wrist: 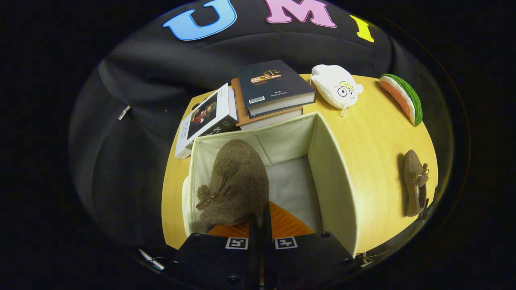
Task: Open the storage box then place both shoes into the box .Put the left shoe in first, then the right shoe, with the right side of both shoes facing outward in a uniform manner.
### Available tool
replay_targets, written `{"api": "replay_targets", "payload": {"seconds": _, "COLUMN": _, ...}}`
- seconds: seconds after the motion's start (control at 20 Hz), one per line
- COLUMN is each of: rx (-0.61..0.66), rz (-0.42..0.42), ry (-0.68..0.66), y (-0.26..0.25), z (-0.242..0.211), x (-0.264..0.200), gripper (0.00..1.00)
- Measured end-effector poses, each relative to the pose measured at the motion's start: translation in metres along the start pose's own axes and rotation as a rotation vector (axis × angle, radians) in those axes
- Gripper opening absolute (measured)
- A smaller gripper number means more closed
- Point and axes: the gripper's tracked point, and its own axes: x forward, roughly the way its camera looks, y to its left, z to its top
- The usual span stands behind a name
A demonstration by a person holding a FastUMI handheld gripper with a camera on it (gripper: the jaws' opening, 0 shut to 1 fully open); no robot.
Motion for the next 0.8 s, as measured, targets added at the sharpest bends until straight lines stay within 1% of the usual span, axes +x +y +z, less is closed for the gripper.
{"api": "replay_targets", "payload": {"seconds": 0.15, "rx": -0.022, "rz": 0.016, "ry": 0.012, "y": 0.007, "z": -0.008, "x": 0.002, "gripper": 0.09}}
{"api": "replay_targets", "payload": {"seconds": 0.2, "rx": -0.015, "rz": 0.034, "ry": 0.019, "y": 0.009, "z": -0.010, "x": 0.003, "gripper": 0.11}}
{"api": "replay_targets", "payload": {"seconds": 0.25, "rx": -0.006, "rz": 0.058, "ry": 0.021, "y": 0.014, "z": -0.010, "x": 0.002, "gripper": 0.11}}
{"api": "replay_targets", "payload": {"seconds": 0.35, "rx": -0.003, "rz": 0.112, "ry": 0.029, "y": 0.022, "z": -0.010, "x": 0.002, "gripper": 0.22}}
{"api": "replay_targets", "payload": {"seconds": 0.4, "rx": -0.013, "rz": 0.136, "ry": 0.041, "y": 0.027, "z": -0.015, "x": -0.001, "gripper": 0.37}}
{"api": "replay_targets", "payload": {"seconds": 0.45, "rx": -0.020, "rz": 0.177, "ry": 0.046, "y": 0.036, "z": -0.015, "x": -0.006, "gripper": 0.53}}
{"api": "replay_targets", "payload": {"seconds": 0.6, "rx": -0.069, "rz": 0.227, "ry": -0.011, "y": 0.040, "z": -0.005, "x": -0.014, "gripper": 0.98}}
{"api": "replay_targets", "payload": {"seconds": 0.8, "rx": -0.060, "rz": 0.262, "ry": -0.066, "y": 0.032, "z": 0.011, "x": -0.031, "gripper": 0.99}}
